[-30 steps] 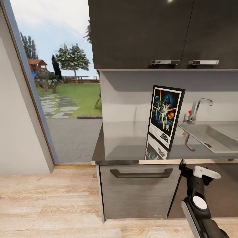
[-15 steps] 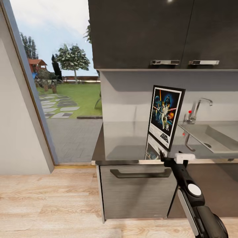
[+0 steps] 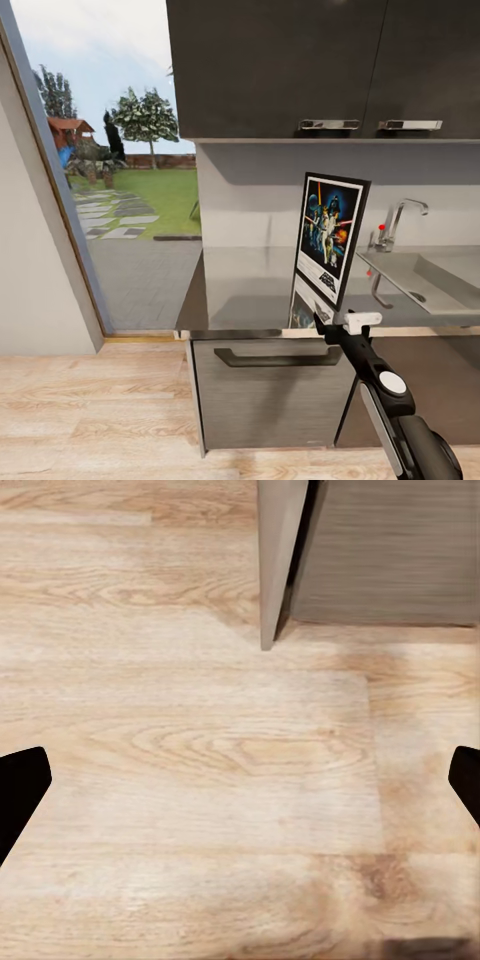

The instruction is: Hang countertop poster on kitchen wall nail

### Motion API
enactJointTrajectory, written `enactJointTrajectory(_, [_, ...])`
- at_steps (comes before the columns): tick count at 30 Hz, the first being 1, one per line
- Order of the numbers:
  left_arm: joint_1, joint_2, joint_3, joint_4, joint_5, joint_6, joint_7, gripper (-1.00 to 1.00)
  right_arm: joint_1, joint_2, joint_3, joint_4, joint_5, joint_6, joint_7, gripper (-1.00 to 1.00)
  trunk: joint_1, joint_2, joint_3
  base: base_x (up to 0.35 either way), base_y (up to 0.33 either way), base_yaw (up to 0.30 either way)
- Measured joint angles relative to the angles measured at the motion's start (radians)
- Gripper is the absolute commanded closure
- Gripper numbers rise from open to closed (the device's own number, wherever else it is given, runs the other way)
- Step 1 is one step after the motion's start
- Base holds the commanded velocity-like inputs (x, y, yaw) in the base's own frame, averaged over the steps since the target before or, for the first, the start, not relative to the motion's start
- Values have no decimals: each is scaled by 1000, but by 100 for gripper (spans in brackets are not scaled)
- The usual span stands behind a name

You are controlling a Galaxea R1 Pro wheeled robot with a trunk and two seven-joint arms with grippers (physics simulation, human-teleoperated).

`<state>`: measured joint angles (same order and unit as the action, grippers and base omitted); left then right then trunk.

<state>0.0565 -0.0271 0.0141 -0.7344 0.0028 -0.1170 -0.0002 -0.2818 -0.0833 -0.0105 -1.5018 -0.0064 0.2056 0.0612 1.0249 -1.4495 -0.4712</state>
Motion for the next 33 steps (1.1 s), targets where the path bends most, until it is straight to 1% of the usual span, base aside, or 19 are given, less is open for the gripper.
enactJointTrajectory(2, [0,0,0,0,0,0,0,-100,0,-6,0,5,0,1,1,-100,0,0,0,18,-17,0])
enactJointTrajectory(6, [0,0,-1,1,0,0,0,-100,-2,-41,0,14,-4,4,4,-100,0,0,0,51,-55,0])
enactJointTrajectory(7, [0,0,-1,1,0,0,0,-100,-4,-56,0,22,-6,5,5,-100,0,0,0,134,-144,0])
enactJointTrajectory(10, [0,0,-1,1,0,0,0,-100,-10,-72,0,38,-8,6,9,-100,0,0,0,168,-181,0])
enactJointTrajectory(12, [0,0,0,1,0,0,0,-100,-30,-82,1,67,-9,8,30,-100,0,0,0,124,-136,0])
enactJointTrajectory(14, [0,0,0,1,0,0,0,-100,-40,-85,0,83,-10,8,58,-100,0,0,0,64,-70,0])
enactJointTrajectory(19, [0,0,0,2,0,-1,0,-100,-48,-87,0,95,-10,8,88,-100,0,0,0,29,-32,0])
enactJointTrajectory(33, [0,0,1,2,0,-1,0,-100,-52,-85,-1,100,-13,8,98,-100,0,0,0,90,-3,0])
